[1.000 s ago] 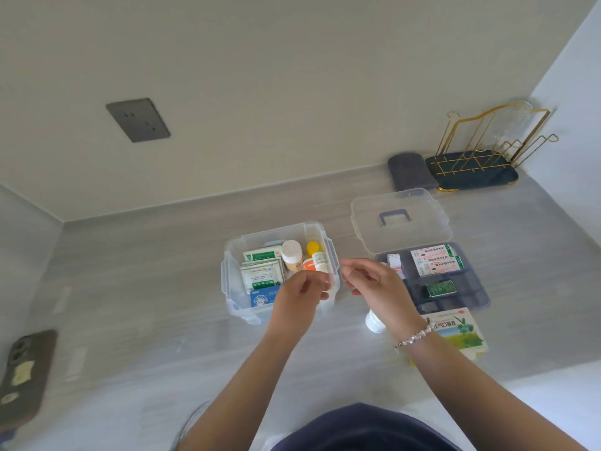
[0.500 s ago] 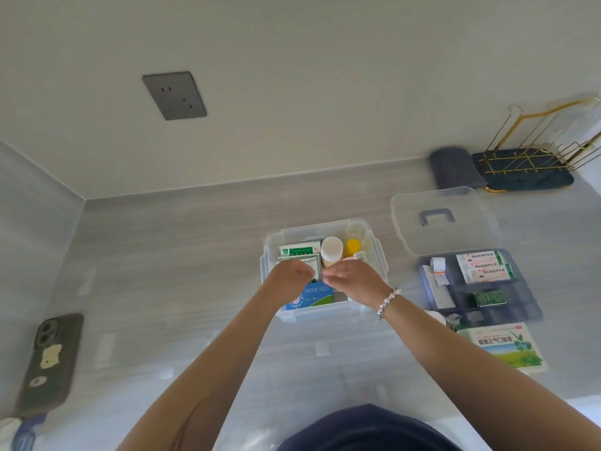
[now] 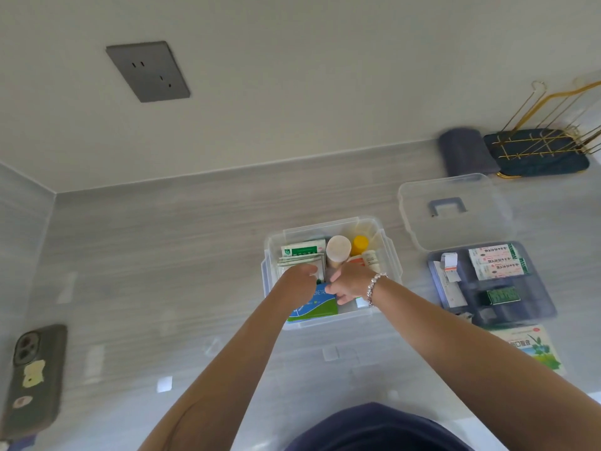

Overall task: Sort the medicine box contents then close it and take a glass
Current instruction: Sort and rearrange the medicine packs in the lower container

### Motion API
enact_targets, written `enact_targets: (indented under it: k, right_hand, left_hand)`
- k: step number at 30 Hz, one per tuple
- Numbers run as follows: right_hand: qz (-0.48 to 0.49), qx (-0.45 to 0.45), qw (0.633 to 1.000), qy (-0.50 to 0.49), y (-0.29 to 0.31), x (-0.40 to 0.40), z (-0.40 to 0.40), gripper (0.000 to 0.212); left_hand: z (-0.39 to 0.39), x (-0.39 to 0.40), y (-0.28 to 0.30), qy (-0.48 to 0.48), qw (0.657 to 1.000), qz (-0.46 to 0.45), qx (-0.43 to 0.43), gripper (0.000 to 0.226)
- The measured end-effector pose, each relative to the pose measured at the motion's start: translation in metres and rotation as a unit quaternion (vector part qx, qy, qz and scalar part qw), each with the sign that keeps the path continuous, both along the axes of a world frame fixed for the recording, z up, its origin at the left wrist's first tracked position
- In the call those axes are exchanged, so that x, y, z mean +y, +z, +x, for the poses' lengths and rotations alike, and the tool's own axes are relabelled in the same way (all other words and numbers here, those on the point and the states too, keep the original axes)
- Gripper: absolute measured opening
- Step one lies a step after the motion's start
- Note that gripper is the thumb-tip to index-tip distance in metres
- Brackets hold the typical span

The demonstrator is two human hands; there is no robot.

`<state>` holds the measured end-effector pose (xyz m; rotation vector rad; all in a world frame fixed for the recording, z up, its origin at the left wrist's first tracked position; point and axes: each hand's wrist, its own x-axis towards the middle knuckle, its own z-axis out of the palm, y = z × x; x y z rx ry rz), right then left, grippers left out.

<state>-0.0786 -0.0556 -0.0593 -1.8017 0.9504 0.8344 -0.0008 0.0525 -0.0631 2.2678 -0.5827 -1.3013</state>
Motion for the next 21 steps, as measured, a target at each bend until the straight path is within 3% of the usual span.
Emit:
enact_targets:
  k: [2,5,8,21]
  right_hand:
    - [0.0,0.019,1.0,0.024,-0.003,0.001,0.003,0.022]
    - [-0.009,0.008,1.0,-0.004,-0.008,0.002,0.003,0.017]
    - [-0.028,-0.011,1.0,-0.002,-0.008,0.0,0.002,0.036]
    - [-0.031,-0.15,0.982,-0.112,0.019,-0.018,-0.027,0.025]
  left_hand:
    - [0.0,-0.001,-0.002,-0.001,1.0,-0.005,0.009,0.041]
    - [0.0,-0.002,-0.003,0.03,0.999,-0.004,0.025,0.041]
    - [0.0,-0.003,0.001,0.041,0.999,-0.015,0.028,0.038]
    - [-0.002,0.005,0.037,0.05,0.997,-0.063,0.005,0.039]
